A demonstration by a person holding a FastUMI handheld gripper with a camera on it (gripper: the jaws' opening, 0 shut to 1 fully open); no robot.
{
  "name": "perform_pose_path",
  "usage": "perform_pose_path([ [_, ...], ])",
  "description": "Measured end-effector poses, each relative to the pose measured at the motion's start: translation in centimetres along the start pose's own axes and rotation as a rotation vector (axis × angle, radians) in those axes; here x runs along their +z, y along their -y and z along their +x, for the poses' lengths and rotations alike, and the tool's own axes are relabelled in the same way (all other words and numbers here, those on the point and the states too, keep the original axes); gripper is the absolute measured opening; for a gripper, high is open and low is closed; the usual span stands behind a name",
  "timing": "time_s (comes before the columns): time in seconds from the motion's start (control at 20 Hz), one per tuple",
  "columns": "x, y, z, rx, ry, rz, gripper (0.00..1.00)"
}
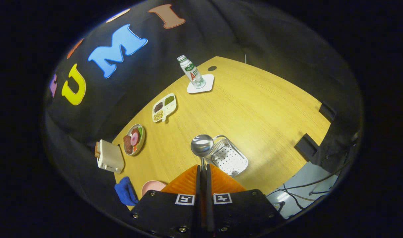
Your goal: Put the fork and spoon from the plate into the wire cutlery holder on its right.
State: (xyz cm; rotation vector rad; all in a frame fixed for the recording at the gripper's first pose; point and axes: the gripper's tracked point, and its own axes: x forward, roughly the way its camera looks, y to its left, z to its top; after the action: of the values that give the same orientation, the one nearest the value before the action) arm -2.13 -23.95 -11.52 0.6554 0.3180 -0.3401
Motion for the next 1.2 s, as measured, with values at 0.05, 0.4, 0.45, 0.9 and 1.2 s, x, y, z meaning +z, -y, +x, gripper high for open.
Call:
perform_pose_path([
  [0.05, -0.1, 0.9, 0.1, -0.021, -0.018, -0.014, 0.06],
  [0.4, -1.9, 2.5, 1.6, -0.094, -0.155, -0.131, 0.07],
  [0.45, -2.0, 2.4, 1.6, -0.094, -0.170, -0.145, 0.06],
  [0.9, -1.7, 2.4, 2.3, -0.099, -0.208, -0.169, 0.10],
  [1.2, -0.1, 2.1, 0.9, -0.096, -0.165, -0.179, 0.10],
])
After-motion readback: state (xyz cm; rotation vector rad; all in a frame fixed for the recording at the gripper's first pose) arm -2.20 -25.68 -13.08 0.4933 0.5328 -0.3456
